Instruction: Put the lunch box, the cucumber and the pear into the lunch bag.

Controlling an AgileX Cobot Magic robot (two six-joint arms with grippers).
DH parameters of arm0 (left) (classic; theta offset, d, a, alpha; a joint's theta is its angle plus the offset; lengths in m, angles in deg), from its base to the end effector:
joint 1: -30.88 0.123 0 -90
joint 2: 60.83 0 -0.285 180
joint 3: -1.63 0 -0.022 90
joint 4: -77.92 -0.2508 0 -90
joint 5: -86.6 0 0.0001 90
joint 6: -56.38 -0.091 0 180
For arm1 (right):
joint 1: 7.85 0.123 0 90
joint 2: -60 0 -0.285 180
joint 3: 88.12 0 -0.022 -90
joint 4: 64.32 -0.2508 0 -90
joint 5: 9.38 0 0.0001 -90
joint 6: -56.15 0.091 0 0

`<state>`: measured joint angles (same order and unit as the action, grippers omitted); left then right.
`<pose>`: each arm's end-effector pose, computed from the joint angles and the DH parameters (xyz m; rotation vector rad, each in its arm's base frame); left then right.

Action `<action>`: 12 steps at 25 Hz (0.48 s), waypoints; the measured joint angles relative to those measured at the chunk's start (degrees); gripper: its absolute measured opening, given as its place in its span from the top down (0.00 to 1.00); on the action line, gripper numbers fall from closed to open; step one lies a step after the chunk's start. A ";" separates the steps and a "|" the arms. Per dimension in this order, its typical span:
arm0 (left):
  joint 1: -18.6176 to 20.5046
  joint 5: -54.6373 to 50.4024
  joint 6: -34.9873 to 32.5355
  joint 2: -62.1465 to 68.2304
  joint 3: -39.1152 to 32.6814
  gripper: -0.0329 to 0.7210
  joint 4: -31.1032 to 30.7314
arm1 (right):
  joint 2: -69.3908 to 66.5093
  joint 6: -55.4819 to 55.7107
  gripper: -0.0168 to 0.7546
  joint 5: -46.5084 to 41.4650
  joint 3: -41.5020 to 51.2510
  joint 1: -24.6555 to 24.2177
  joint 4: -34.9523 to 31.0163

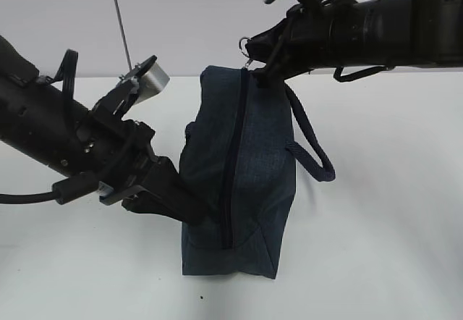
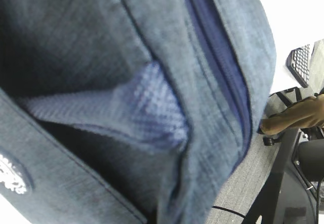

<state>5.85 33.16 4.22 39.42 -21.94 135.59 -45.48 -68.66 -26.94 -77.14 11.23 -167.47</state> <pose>0.2407 -0.1806 0.2195 0.9656 2.5171 -1.1098 0.3606 0.1531 0.2726 -0.8499 1.7575 0.2694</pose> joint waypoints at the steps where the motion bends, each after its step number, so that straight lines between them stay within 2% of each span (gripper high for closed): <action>1: 0.00 -0.15 0.00 0.00 0.00 0.97 -0.05 | -0.91 0.00 0.97 -0.05 -0.95 -0.29 0.00; 12: 0.00 -0.88 0.05 0.00 0.05 0.97 -0.23 | -7.44 -0.57 0.97 0.31 -7.21 -0.45 0.00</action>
<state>5.85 32.28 4.27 39.42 -21.90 135.36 -52.92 -69.23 -26.63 -84.35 10.78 -167.47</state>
